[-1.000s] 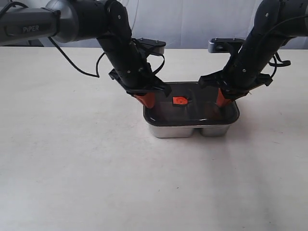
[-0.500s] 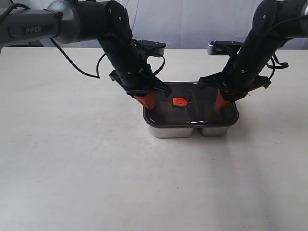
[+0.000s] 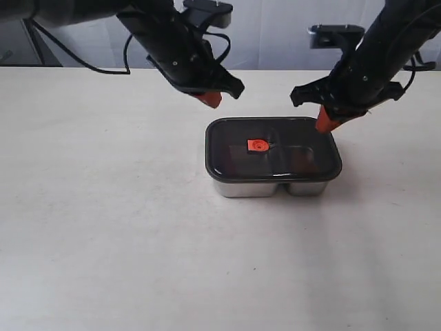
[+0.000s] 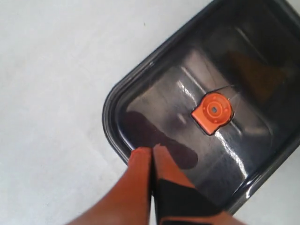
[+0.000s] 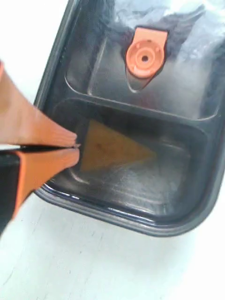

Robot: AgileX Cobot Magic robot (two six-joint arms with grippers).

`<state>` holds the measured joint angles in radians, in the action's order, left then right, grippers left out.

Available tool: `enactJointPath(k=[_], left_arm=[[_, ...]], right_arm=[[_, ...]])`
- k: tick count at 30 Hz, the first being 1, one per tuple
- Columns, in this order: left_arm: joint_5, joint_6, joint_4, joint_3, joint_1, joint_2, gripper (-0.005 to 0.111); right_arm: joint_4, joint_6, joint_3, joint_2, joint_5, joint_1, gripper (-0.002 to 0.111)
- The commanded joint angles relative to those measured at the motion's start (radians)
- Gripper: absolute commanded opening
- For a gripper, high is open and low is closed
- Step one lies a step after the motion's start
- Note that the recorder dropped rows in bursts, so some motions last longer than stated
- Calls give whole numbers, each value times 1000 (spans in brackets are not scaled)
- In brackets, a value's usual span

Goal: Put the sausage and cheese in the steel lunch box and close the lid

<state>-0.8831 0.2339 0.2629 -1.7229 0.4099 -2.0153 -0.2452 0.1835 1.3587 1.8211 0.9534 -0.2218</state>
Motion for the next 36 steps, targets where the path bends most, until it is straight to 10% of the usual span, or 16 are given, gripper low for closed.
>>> enactJointPath(k=[1,26,36], left_arm=[[48,-21,-14,16,1,82,0],[527,-54,47,744,1,613,0],[585,-54,119,850,1,626,0]], right_arm=[[8,8,1,-102,14,0,-1],[-258,239,-509,-650,-316,0,-1],[-260,262,-586,-686,-449,0,-1]])
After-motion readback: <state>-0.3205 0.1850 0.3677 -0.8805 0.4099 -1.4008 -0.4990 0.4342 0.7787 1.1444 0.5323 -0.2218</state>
